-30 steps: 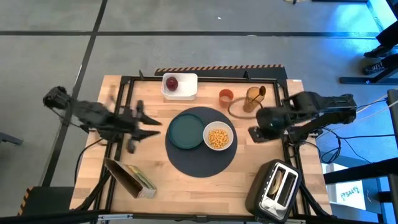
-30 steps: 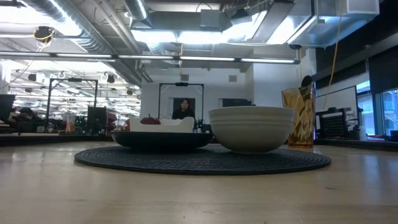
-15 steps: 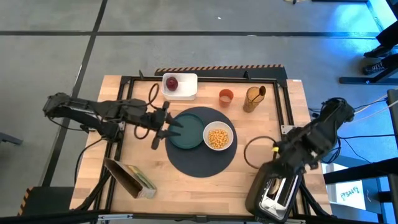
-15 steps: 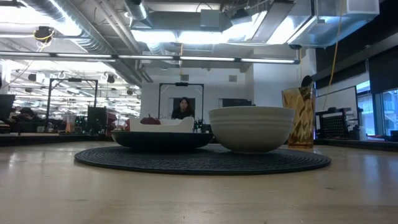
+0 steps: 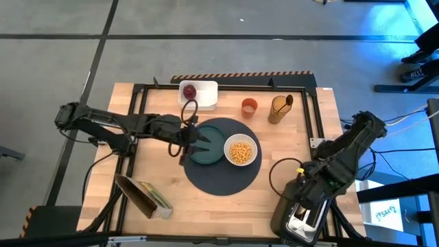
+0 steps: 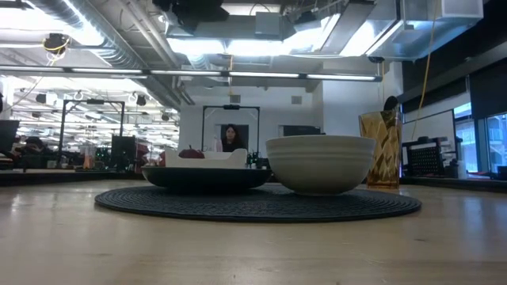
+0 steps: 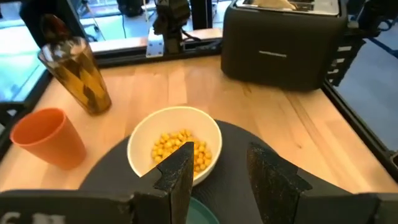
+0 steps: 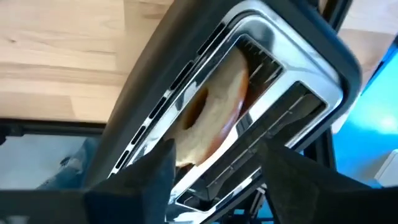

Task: Arrange a breakfast setting
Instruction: Put the toasted bagel on the green plate

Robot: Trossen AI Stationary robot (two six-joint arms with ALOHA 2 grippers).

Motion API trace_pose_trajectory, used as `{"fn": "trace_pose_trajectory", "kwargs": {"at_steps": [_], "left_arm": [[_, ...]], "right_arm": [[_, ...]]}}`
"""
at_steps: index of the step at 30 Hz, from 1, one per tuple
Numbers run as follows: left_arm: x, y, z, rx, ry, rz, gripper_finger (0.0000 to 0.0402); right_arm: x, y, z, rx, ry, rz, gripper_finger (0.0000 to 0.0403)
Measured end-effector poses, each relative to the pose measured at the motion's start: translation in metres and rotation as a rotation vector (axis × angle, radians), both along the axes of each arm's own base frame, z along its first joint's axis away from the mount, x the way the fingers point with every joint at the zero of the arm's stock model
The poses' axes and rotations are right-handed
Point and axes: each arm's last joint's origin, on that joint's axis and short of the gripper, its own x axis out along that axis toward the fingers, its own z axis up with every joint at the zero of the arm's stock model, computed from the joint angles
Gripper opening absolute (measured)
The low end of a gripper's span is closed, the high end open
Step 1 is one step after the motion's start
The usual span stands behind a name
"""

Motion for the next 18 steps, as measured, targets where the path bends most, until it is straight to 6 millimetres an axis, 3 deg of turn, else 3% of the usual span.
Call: {"fn": "trace_pose_trajectory", "kwargs": {"at_steps": [8,18], "left_arm": [[-0.001,0.000,-0.003,-0.014,0.035,0.016,0.0141],[-0.002,0.001,-0.003,-0.014,0.037,0.050,0.0141]], "right_arm": [[0.000,0.002,-0.023,0.006,0.050,0.012,0.0132],[0.003,0.005,-0.027,0.032,0.022,0.020,0.0040]]}}
